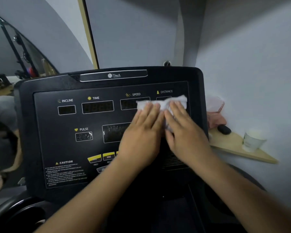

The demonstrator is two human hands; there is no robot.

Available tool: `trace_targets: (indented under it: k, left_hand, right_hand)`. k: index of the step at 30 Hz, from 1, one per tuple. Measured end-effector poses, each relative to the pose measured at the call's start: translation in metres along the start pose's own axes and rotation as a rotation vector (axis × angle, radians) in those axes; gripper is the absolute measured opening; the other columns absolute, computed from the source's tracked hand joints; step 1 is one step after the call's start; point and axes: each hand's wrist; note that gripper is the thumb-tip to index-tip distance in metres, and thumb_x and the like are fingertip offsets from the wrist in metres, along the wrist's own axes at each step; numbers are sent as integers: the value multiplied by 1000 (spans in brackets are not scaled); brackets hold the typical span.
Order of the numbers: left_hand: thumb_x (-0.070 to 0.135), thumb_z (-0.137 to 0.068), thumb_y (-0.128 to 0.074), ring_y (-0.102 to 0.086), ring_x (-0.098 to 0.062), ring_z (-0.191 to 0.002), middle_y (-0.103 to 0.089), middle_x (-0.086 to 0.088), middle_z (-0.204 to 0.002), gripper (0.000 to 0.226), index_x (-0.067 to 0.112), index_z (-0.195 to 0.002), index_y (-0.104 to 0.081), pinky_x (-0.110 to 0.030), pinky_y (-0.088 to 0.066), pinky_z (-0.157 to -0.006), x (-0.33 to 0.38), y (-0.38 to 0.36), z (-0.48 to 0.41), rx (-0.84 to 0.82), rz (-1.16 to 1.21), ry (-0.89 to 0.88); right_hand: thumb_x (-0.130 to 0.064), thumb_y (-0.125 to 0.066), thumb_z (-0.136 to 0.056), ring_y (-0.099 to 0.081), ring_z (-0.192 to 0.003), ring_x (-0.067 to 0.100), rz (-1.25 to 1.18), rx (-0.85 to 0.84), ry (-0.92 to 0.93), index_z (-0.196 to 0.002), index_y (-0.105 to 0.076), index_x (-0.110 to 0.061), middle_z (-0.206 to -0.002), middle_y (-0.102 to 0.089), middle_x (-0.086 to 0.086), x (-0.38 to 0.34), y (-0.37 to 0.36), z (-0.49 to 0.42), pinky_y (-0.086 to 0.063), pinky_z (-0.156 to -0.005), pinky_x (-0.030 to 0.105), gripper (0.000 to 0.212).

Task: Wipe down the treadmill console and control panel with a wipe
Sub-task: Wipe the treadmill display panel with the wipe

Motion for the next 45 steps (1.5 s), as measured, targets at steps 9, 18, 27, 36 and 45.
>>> trace_targets:
  k: [9,18,27,36,45]
  left_hand:
    - [15,-97,-36,-27,-35,-144,-38,-19,-151,47,4,-141,-47,-46,-23,-119,-2,-9,-47,130,21,29]
    - [30,-96,-22,-10,-32,-149,-17,-15,-161,60,11,-153,-25,-50,-7,-121,-3,1,-69,-5,-125,-24]
    - [29,-94,-33,-17,-34,-148,-22,-16,-159,59,11,-151,-31,-68,-7,-112,16,-11,-47,7,-232,-60]
    - [38,-96,-14,-3,-32,-150,-6,-15,-162,64,13,-154,-13,-72,1,-110,14,3,-101,-45,-332,-35]
    - [32,-98,-39,-8,-33,-149,-14,-13,-162,61,14,-154,-23,-72,-2,-111,54,-30,-6,-42,-155,-87]
  right_hand:
    - [-25,-34,-96,-16,-147,31,59,14,-60,-146,-32,2,-156,-24,20,16,8,-30,-24,-118,43,56]
    - [-38,-40,-98,-9,-149,24,177,-102,-66,-151,-22,-8,-161,-14,12,36,31,-46,-8,-118,54,64]
    - [-40,-50,-91,-24,-145,22,154,-101,-114,-147,-36,-12,-158,-27,8,38,25,-14,-19,-109,70,64]
    - [-41,-41,-98,2,-149,12,98,-140,-125,-154,-14,-22,-163,1,-3,67,53,-61,1,-116,60,65]
    - [-41,-46,-95,-17,-147,21,17,-21,-65,-148,-35,-15,-159,-24,7,64,3,52,-21,-114,59,60]
Point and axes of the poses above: each hand's wrist, its own z-axis away from the middle knuckle, its own y-axis out of the back of the hand, x = y × z
